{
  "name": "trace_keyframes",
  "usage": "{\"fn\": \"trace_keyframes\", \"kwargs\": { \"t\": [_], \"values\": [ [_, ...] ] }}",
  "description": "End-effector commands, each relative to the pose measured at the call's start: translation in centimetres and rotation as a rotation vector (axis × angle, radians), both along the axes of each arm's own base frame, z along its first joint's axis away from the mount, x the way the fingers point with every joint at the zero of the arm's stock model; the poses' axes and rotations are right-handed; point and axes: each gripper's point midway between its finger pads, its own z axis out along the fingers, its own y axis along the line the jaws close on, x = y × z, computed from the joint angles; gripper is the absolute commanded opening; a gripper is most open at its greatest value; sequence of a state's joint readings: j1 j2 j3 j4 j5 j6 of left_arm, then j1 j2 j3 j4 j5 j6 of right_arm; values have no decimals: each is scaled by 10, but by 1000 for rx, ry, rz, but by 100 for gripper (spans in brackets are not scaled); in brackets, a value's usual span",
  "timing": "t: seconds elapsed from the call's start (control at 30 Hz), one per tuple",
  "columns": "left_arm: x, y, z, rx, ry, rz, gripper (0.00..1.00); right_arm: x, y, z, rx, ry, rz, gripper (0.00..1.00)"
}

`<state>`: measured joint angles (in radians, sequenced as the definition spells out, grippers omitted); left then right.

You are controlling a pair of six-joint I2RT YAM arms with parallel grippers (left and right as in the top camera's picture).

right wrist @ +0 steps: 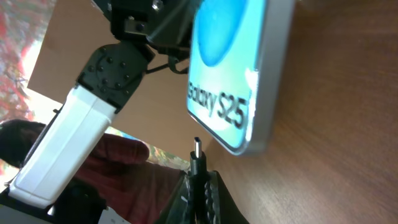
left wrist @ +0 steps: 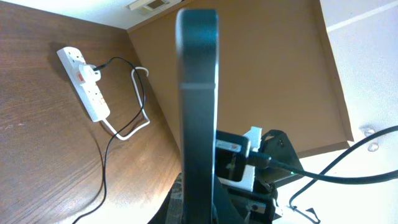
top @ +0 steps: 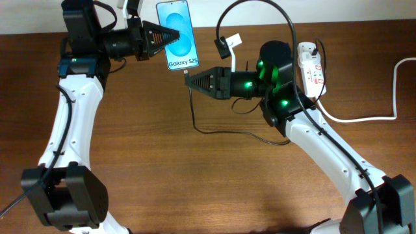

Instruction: Plug charger to phone and switch on socket

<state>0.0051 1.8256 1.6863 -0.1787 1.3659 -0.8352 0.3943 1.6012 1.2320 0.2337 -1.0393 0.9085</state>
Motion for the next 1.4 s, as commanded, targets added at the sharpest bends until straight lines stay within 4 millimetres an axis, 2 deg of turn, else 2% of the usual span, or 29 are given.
{"fn": "trace_keyframes", "kwargs": {
  "t": [0.0,0.77,1.13,1.37],
  "values": [
    [-5,-2,6,-10,-12,-30,0,7,-1,2,7,-5,-25,4],
    [-4,-2,5,-13,21,-23,0,12,-1,-2,10,83,-63,4],
    [-4,-2,5,-13,20,-21,0,3,1,5,35,111,-6,4],
    [-4,-2,5,-13,20,-21,0,2,1,4,53,262,-12,4]
  ]
}}
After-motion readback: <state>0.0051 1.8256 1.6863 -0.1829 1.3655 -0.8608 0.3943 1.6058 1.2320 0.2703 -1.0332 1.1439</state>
